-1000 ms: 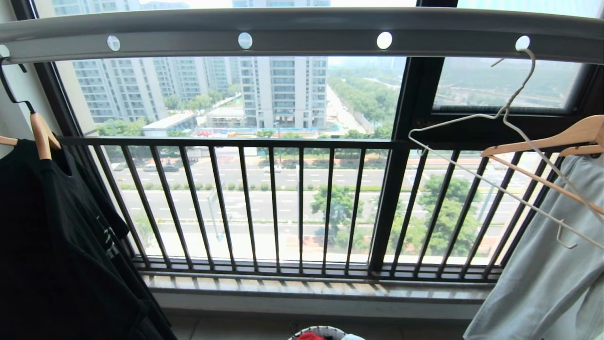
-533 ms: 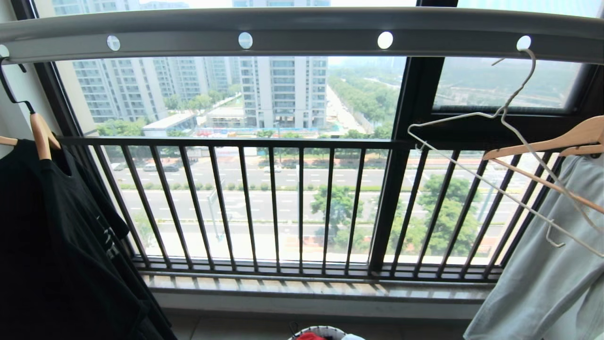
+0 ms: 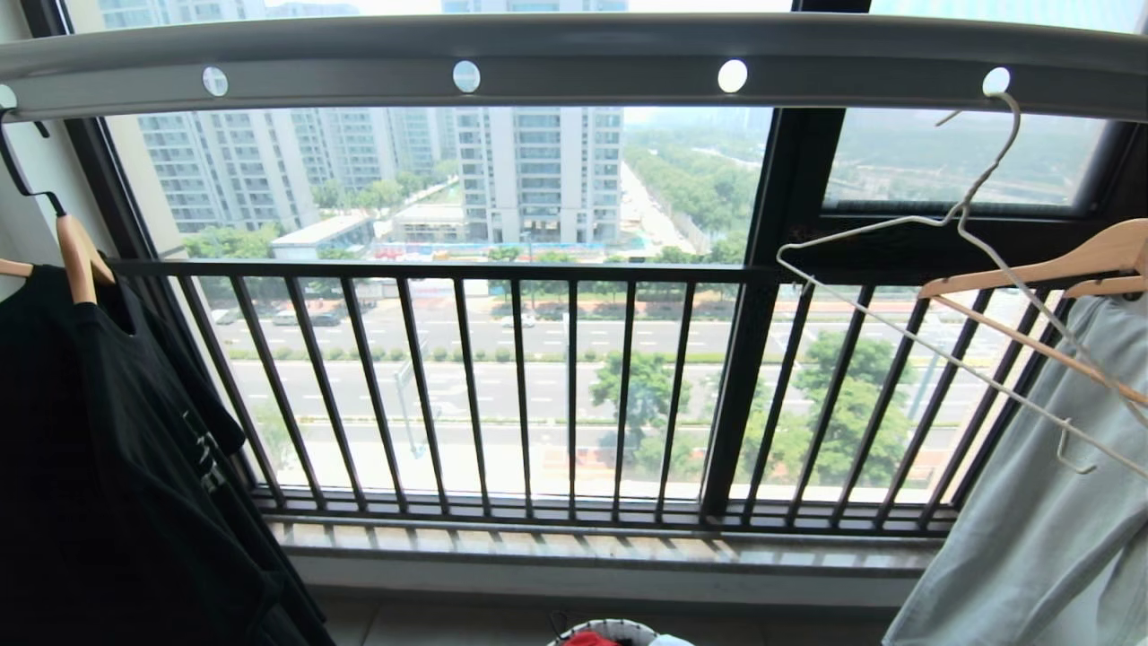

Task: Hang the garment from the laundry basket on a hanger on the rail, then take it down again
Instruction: Pick up the clothes rack on the clothesline

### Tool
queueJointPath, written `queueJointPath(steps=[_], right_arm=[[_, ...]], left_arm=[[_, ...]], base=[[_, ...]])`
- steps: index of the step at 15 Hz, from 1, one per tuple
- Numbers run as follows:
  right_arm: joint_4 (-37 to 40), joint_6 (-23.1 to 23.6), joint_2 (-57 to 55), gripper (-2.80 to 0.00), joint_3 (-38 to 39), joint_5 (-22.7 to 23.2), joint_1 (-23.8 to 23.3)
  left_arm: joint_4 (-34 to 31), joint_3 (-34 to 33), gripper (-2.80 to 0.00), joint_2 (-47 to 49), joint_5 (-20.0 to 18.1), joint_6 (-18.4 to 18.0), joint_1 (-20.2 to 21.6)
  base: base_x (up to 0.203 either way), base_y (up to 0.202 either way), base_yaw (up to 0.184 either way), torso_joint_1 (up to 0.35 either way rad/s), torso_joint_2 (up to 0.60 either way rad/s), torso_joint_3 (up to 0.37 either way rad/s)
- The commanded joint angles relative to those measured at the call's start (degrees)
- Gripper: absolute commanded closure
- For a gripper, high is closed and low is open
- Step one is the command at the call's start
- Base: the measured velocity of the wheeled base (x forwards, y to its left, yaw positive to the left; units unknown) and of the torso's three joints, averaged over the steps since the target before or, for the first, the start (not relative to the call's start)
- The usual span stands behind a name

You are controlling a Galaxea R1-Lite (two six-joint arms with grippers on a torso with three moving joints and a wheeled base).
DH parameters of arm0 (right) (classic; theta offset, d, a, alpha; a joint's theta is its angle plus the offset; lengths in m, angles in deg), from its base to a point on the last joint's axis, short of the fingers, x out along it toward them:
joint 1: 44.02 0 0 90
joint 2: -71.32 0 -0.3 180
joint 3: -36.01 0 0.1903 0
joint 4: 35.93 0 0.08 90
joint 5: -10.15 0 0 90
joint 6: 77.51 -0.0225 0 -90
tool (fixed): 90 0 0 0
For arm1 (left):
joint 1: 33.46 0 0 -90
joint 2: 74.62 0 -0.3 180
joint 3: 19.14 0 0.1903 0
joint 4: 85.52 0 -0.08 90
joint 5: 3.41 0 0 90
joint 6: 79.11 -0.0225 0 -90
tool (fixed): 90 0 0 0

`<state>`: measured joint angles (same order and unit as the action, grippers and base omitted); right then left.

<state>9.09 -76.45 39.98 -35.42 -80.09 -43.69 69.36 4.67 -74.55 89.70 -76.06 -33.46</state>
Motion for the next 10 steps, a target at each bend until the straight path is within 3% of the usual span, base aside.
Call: queueJointPath(steps=[1, 7, 10], right_arm=[[8.5, -1.4, -6.9, 0.0, -9.7, 3.4, 0.1], [34.4, -2.2, -18.9, 0.0, -31.3, 11.5, 0.4], [39.2, -0.6, -24.7, 0.0, -35.7, 12.6, 0.5]], left_arm=[[0.0, 0.0, 0.0, 0.0, 0.1, 0.0, 0.0], [0.0, 0.0, 0.0, 0.0, 0.1, 0.0, 0.0], [0.0, 0.0, 0.0, 0.0, 0.1, 0.1, 0.1]], base=[[0.0, 0.0, 0.0, 0.0, 0.0, 0.0], [0.0, 0.0, 0.0, 0.0, 0.0, 0.0], [0.0, 0.0, 0.0, 0.0, 0.0, 0.0]])
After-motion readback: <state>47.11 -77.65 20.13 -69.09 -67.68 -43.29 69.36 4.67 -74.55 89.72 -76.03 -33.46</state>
